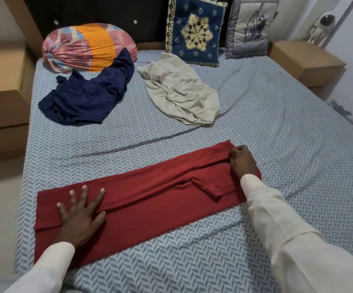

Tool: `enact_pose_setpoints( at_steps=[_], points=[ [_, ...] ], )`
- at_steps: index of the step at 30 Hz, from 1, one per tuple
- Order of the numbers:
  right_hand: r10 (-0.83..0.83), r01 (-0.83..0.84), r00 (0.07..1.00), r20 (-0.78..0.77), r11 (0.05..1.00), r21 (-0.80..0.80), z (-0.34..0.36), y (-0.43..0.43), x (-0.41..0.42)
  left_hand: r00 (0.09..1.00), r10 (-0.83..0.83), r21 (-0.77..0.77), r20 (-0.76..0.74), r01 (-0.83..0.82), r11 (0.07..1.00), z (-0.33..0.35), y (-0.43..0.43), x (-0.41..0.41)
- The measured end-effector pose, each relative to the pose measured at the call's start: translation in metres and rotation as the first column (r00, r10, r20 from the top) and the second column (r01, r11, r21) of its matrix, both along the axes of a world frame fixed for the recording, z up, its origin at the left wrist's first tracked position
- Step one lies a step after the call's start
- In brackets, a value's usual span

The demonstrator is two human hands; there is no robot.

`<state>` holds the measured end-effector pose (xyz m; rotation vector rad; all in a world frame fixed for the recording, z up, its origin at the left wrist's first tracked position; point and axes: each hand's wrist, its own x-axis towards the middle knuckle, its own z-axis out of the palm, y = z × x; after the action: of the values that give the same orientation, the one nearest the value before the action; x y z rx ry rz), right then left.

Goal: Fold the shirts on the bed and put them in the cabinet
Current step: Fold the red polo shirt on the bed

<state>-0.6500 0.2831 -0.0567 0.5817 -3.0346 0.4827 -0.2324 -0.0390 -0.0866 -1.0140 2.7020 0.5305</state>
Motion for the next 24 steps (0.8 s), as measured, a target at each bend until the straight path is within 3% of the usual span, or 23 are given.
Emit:
enact_pose_setpoints(
  at_steps=[9, 16, 21, 24],
  points=[
    [-0.09, 0.087, 0.989, -0.114, 0.996, -0.029, 0.008, 0.022, 0.001, 1.0, -0.019, -0.008, -0.016, 0.019, 1.0, -0.002, -0.001, 0.004],
    [0.19, -0.19, 0.982, -0.02, 0.982, 0.009, -0.001, 0.014, 0.01, 1.0, -0.008, -0.004, 0.002, 0.008, 1.0, 0.001, -0.001, 0.003],
    [0.112, -0.111, 0.994, -0.009, 0.989, 0.102, 0.003, 0.005, 0.004, 0.999, 0.045, 0.004, 0.025, -0.045, 0.999, 0.004, 0.002, -0.002],
    [0.034, -0.029, 0.996, -0.083, 0.998, 0.063, 0.009, 0.005, -0.001, 0.999, 0.038, -0.017, 0.034, -0.038, 0.999, 0.006, 0.003, -0.004]
  ],
)
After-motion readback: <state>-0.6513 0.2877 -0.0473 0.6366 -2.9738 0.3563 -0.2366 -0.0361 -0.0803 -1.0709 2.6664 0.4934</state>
